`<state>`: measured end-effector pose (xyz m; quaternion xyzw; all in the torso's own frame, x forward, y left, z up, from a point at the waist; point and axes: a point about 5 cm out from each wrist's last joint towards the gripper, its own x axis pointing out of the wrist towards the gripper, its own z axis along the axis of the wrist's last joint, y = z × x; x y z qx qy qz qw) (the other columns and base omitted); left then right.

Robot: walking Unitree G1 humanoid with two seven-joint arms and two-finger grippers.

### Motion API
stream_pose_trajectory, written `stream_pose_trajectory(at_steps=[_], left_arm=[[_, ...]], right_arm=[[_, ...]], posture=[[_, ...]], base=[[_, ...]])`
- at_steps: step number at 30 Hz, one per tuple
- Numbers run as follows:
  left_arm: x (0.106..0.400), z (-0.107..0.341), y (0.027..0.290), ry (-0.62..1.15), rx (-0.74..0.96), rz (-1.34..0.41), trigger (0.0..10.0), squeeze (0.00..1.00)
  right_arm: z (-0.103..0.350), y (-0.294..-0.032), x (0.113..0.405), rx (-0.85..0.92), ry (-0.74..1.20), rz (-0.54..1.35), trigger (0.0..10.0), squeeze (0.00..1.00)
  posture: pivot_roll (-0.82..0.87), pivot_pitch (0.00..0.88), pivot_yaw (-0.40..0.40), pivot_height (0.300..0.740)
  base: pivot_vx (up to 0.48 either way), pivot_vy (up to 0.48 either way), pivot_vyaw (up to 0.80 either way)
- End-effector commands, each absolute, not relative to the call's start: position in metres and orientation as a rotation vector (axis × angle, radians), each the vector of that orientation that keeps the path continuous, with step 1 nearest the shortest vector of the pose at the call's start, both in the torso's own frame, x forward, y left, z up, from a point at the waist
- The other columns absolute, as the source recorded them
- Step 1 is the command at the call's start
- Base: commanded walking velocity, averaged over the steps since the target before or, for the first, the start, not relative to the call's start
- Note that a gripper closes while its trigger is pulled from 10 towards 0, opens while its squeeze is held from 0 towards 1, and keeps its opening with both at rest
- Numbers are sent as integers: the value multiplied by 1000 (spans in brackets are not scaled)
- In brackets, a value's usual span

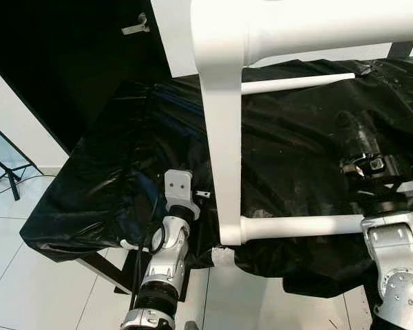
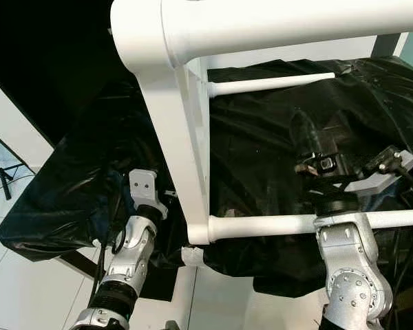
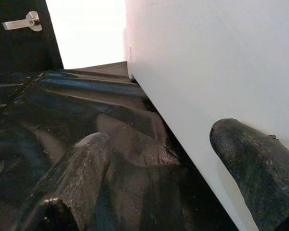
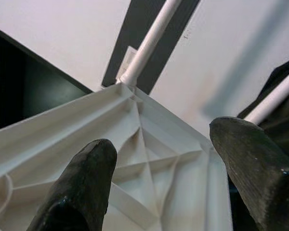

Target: Building children table

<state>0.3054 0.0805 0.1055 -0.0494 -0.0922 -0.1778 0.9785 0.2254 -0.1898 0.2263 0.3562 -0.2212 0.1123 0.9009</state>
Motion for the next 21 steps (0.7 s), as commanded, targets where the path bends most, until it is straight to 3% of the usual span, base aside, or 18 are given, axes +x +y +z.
stream_pose_trajectory(at_steps=[1, 8, 9, 12, 13, 14, 15, 16, 19, 21], left_arm=[[298, 94, 80, -152, -104, -373, 10000, 0], [297, 92, 81, -150, -102, -366, 10000, 0], [298, 92, 81, -149, -101, -364, 10000, 0], [298, 92, 82, -149, -101, -364, 10000, 0], [298, 92, 82, -148, -100, -364, 10000, 0], [298, 92, 82, -148, -100, -364, 10000, 0], [298, 92, 82, -147, -99, -364, 10000, 0], [298, 92, 82, -147, -99, -364, 10000, 0], [299, 92, 81, -146, -101, -366, 10000, 0], [299, 92, 81, -146, -101, -366, 10000, 0]], right_arm=[[231, -186, 225, 753, -467, 256, 10000, 0], [246, -181, 224, 823, -516, 335, 10000, 0], [250, -174, 223, 716, -499, 373, 10000, 0], [251, -169, 223, 636, -482, 388, 10000, 0], [252, -162, 223, 429, -451, 389, 10000, 0], [252, -162, 223, 429, -451, 389, 10000, 0], [249, -160, 231, 155, -403, 282, 10000, 0], [249, -160, 231, 155, -403, 282, 10000, 0], [247, -170, 240, -313, -401, 39, 10000, 0], [247, -170, 240, -313, -401, 39, 10000, 0]], posture=[[10, 0, 123, 740], [15, 0, 120, 740], [15, 0, 121, 740], [13, 0, 123, 740], [12, 0, 124, 740], [12, 0, 124, 740], [6, 0, 124, 740], [6, 0, 124, 740], [-1, 0, 124, 740], [-1, 0, 124, 740]], base=[[0, 0, 0], [0, 0, 0], [0, 0, 0], [0, 0, 0], [0, 0, 0], [0, 0, 0], [0, 0, 0], [0, 0, 0], [0, 0, 0], [0, 0, 0]])
